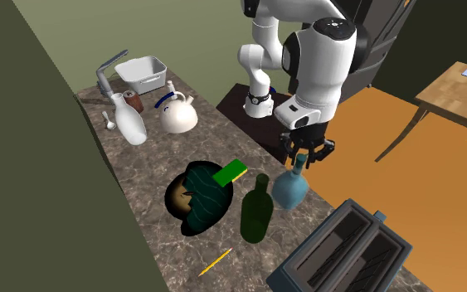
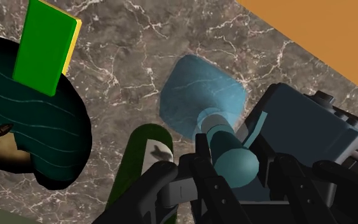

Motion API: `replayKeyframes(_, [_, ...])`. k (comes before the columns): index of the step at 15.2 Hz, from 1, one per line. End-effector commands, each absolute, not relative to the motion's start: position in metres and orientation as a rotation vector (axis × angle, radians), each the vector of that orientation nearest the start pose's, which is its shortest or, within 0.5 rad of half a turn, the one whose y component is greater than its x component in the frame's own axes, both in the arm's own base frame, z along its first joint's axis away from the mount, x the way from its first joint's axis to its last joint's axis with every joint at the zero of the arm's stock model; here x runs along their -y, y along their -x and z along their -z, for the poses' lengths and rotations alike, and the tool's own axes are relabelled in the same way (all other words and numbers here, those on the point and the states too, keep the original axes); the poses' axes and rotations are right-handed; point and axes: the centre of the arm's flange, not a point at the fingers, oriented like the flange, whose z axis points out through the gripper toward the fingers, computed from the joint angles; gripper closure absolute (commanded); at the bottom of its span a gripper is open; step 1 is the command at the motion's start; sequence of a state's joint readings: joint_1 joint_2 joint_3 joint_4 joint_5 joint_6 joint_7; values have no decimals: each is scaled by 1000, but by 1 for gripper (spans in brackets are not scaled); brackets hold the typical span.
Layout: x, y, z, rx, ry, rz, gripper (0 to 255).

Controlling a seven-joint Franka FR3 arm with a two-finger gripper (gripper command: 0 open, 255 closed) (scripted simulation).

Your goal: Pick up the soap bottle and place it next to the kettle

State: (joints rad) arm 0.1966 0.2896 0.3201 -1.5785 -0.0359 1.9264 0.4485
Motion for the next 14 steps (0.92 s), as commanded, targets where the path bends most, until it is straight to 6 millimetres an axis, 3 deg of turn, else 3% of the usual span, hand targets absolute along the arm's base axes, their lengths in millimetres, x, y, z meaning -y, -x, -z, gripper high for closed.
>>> replayKeyframes(1, [-301, -579, -496, 98, 3056, 60, 255])
replayKeyframes(14, [-301, -579, -565, 98, 3056, 60, 255])
